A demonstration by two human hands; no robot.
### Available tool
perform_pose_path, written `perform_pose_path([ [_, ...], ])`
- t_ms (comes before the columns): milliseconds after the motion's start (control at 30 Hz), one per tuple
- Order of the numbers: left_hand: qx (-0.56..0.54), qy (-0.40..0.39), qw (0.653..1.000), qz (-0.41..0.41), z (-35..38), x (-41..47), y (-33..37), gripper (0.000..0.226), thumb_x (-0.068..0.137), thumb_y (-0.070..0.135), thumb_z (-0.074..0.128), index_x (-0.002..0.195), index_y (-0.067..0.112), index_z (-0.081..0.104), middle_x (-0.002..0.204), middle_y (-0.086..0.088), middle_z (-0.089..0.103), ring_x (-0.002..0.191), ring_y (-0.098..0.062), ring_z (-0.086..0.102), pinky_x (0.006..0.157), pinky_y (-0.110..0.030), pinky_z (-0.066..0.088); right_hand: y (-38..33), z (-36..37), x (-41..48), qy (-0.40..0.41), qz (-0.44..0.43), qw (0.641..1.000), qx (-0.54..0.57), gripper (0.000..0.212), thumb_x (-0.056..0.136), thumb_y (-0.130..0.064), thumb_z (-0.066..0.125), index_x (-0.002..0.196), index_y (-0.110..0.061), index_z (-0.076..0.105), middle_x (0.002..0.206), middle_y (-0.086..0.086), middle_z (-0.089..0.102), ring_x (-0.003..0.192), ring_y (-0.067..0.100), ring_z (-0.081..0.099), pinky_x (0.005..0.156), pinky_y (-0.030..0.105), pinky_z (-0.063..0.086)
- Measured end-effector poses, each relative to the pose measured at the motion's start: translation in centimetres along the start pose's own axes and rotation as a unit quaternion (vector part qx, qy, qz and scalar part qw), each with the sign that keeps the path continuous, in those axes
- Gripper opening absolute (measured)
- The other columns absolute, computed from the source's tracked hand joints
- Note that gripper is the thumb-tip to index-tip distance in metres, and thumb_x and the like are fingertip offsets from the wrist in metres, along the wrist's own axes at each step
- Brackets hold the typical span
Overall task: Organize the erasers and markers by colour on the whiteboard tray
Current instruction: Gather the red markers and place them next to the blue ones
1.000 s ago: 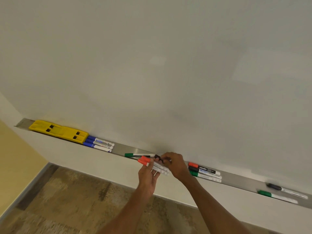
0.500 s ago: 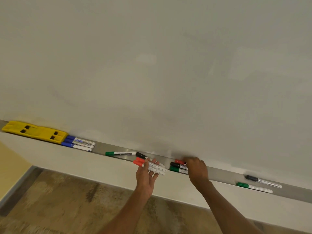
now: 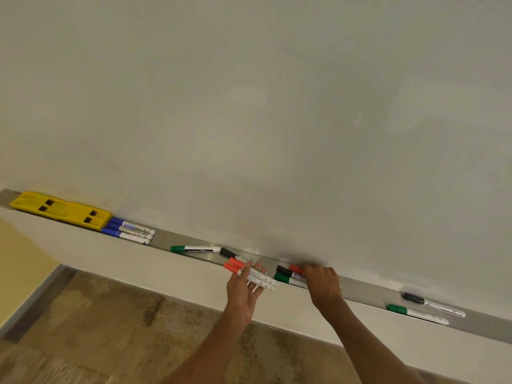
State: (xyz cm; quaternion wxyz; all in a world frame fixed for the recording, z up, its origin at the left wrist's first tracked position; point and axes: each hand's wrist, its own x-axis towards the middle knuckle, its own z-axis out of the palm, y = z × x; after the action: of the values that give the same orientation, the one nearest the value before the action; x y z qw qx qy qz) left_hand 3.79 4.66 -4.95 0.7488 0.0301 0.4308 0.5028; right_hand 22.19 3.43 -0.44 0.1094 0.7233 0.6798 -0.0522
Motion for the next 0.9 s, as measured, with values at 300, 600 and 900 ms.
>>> perform_pose_path([
  [300, 0.006, -0.008, 1.000, -0.004, 0.2, 0.3, -0.6, 0.029, 0.094, 0.013, 0.052, 0.122, 0.005, 0.055, 0.119, -0.020, 0.064, 0.109, -0.034, 0.062, 0.089, -0.047, 0.051, 0.4, 1.2, 0.5, 0.050, -0.034, 0.998, 0.009, 0.041, 0.077, -0.005, 0.065, 0.113, -0.017, 0.051, 0.111, 0.002, 0.064, 0.104, 0.024, 0.060, 0.087, 0.035, 0.044],
  [600, 0.044, -0.018, 0.999, 0.016, 1.1, 0.3, -1.3, 0.042, 0.085, 0.010, 0.064, 0.125, 0.003, 0.054, 0.117, -0.019, 0.065, 0.101, -0.032, 0.066, 0.085, -0.044, 0.055, -5.0, -1.9, 2.3, 0.095, -0.079, 0.962, 0.243, 0.013, 0.087, -0.022, 0.056, 0.098, -0.017, 0.058, 0.094, 0.004, 0.069, 0.084, 0.024, 0.063, 0.072, 0.036, 0.053],
  [900, 0.022, -0.020, 0.999, 0.028, 0.9, 0.3, 0.2, 0.033, 0.087, 0.009, 0.061, 0.120, 0.004, 0.058, 0.116, -0.019, 0.066, 0.099, -0.030, 0.066, 0.074, -0.036, 0.057, -8.7, -2.5, 2.8, 0.048, -0.112, 0.949, 0.290, 0.027, 0.087, -0.030, 0.045, 0.095, -0.020, 0.069, 0.090, 0.007, 0.072, 0.081, 0.024, 0.064, 0.074, 0.037, 0.053],
])
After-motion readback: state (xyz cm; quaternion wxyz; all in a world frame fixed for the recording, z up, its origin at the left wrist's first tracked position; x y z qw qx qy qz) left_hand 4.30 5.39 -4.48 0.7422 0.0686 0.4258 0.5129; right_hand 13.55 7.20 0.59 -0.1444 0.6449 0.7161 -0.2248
